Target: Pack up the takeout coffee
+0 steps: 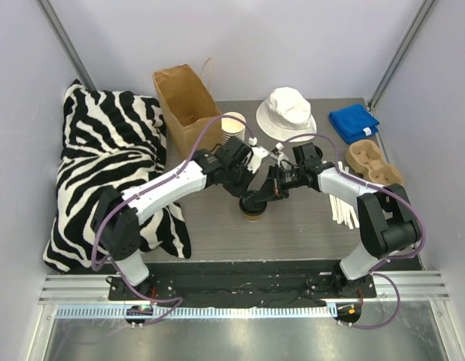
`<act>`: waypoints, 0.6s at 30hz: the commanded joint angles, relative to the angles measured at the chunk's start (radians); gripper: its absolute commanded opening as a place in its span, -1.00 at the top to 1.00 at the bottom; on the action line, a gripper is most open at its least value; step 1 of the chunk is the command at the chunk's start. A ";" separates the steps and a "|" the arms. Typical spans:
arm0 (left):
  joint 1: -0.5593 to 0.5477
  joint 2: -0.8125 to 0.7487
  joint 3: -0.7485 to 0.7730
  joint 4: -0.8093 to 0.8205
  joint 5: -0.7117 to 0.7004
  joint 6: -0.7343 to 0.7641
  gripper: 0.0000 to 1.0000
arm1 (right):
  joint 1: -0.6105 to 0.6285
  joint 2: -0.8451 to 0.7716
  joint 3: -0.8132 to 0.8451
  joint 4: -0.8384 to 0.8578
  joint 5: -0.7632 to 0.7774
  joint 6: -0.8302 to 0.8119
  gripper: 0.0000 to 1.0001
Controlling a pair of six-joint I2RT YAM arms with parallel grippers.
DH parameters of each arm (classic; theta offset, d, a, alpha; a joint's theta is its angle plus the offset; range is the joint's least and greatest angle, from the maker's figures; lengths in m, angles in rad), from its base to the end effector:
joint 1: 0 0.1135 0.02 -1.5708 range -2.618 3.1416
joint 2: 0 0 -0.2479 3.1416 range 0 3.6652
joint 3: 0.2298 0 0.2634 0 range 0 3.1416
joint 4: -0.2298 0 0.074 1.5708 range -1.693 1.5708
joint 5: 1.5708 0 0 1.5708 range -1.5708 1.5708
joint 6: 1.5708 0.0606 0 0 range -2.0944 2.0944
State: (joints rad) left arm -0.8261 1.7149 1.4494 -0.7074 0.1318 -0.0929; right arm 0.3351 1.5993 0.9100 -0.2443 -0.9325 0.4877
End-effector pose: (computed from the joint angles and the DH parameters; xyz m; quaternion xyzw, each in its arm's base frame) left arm 0.2614 -0.2953 0.2386 0.3599 0.8833 -0.1867 0.2355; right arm 0.2944 0.1540 0.1560 -0.0757 0.8566 0.5032 0.0857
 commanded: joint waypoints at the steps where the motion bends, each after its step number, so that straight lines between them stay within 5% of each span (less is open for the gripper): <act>1: -0.051 -0.112 -0.020 0.013 0.003 0.025 1.00 | 0.004 0.014 0.004 -0.032 0.106 -0.051 0.93; 18: -0.082 -0.017 -0.118 0.065 -0.008 0.044 1.00 | 0.004 0.028 0.010 -0.043 0.107 -0.057 0.93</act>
State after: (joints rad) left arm -0.9100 1.6936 1.3178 -0.6838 0.1349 -0.0681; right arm 0.3344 1.6039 0.9173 -0.2516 -0.9298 0.4801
